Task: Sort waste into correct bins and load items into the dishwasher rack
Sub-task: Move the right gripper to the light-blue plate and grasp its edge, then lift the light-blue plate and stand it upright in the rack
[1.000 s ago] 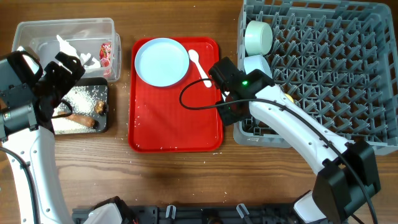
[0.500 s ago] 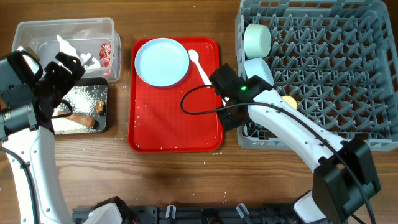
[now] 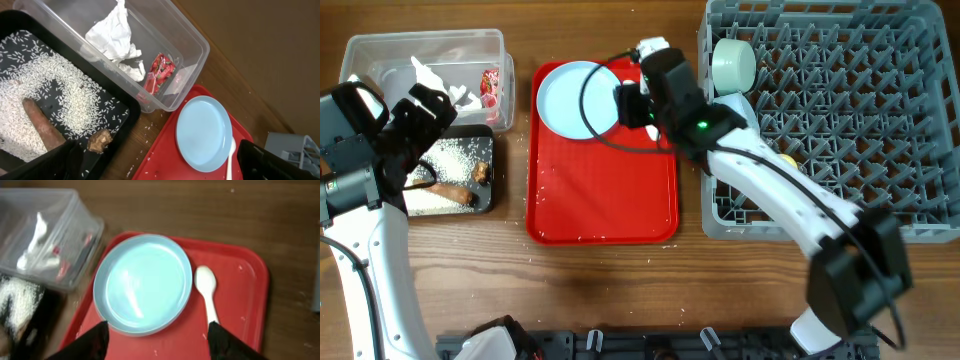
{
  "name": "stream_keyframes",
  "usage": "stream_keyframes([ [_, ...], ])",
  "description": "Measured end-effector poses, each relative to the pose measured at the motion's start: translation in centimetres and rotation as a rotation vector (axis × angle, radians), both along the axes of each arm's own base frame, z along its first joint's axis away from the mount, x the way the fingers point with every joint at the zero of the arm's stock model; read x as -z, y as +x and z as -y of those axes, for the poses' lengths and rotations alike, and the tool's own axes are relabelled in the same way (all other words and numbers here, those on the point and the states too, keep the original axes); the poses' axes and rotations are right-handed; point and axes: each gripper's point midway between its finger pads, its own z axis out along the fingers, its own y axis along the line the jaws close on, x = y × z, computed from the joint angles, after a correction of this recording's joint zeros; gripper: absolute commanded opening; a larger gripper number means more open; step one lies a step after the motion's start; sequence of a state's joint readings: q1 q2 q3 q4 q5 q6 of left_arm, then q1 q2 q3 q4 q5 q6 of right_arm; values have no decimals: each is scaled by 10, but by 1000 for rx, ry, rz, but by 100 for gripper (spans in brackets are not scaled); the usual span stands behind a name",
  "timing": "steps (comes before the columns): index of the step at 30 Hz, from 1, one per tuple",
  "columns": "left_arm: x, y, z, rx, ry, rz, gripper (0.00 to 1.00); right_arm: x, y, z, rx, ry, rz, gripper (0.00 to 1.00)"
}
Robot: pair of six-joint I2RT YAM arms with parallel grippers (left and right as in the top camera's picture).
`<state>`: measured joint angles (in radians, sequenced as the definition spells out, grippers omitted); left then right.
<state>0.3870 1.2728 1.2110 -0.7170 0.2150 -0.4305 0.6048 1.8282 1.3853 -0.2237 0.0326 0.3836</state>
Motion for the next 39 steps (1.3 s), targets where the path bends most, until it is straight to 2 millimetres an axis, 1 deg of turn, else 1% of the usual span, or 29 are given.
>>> stream_keyframes([
  [1,0,0,0,0,-1,-1,100,13,4,-3,23,15,-22,59],
  [2,0,0,0,1,0,0,100,31,9,-4,55,26,-52,57],
  [3,0,0,0,0,0,0,100,55,12,-6,89,35,-98,56],
  [5,0,0,0,0,0,0,100,87,14,-6,133,42,-160,54],
  [7,0,0,0,0,-1,-1,100,107,13,-8,169,56,-202,53],
  [9,0,0,0,0,-1,-1,100,113,14,-10,183,68,-212,53],
  [11,0,0,0,0,0,0,100,114,16,-14,189,90,-206,50],
  [13,0,0,0,1,-1,-1,100,120,18,-24,181,110,-193,49],
  [15,0,0,0,0,-1,-1,100,133,14,-28,179,102,-212,46],
  [17,0,0,0,0,-1,-1,100,151,10,-30,181,86,-239,40],
  [19,0,0,0,1,-1,0,100,152,10,-30,186,91,-240,26],
  [22,0,0,0,0,-1,-1,100,153,10,-30,191,95,-245,14],
  [25,0,0,0,0,-1,-1,100,158,5,-26,200,76,-274,7],
  [27,0,0,0,0,0,0,100,160,2,-24,205,51,-301,4],
  [30,0,0,0,0,-1,-1,100,159,-5,-21,194,1,-348,4],
  [35,0,0,0,0,-1,-1,100,150,-11,-18,101,-105,-358,4],
  [37,0,0,0,1,-1,-1,100,138,-14,-16,53,-136,-336,4],
  [38,0,0,0,0,-1,-1,100,128,-14,-16,30,-145,-315,4],
  [39,0,0,0,0,-1,-1,100,114,-14,-16,1,-153,-284,4],
])
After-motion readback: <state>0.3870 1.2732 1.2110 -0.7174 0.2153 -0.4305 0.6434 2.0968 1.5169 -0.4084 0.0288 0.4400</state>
